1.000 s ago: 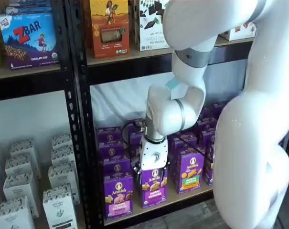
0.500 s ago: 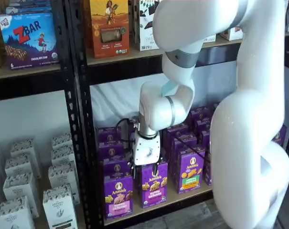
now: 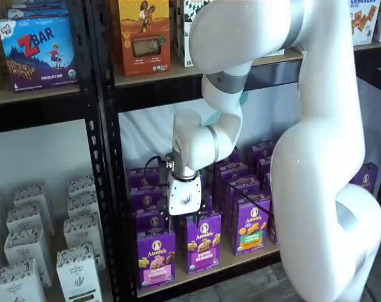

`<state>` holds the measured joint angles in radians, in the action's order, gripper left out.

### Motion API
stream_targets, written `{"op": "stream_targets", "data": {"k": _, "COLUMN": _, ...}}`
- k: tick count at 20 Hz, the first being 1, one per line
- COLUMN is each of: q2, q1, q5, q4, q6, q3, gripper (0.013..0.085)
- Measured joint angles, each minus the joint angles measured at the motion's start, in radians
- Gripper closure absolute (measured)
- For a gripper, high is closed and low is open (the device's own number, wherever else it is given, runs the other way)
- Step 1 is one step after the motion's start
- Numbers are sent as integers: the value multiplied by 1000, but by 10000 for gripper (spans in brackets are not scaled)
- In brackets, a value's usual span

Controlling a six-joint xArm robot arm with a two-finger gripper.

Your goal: Pick up the purple box with a pink patch in the middle, on the bottom shelf, the first box from the left

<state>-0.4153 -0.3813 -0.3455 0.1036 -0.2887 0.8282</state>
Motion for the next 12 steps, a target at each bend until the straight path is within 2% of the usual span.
{"op": "stream_targets", "data": {"k": 4, "q2": -38, "q1": -2, "q5": -8, "q4": 43, "q6": 38, "q3": 42, "gripper": 130}}
{"op": "stream_targets", "data": {"k": 12, "q2": -108, "q1": 5, "q5": -30, "q4": 90, "q6": 86, "q3": 116, "gripper": 130}}
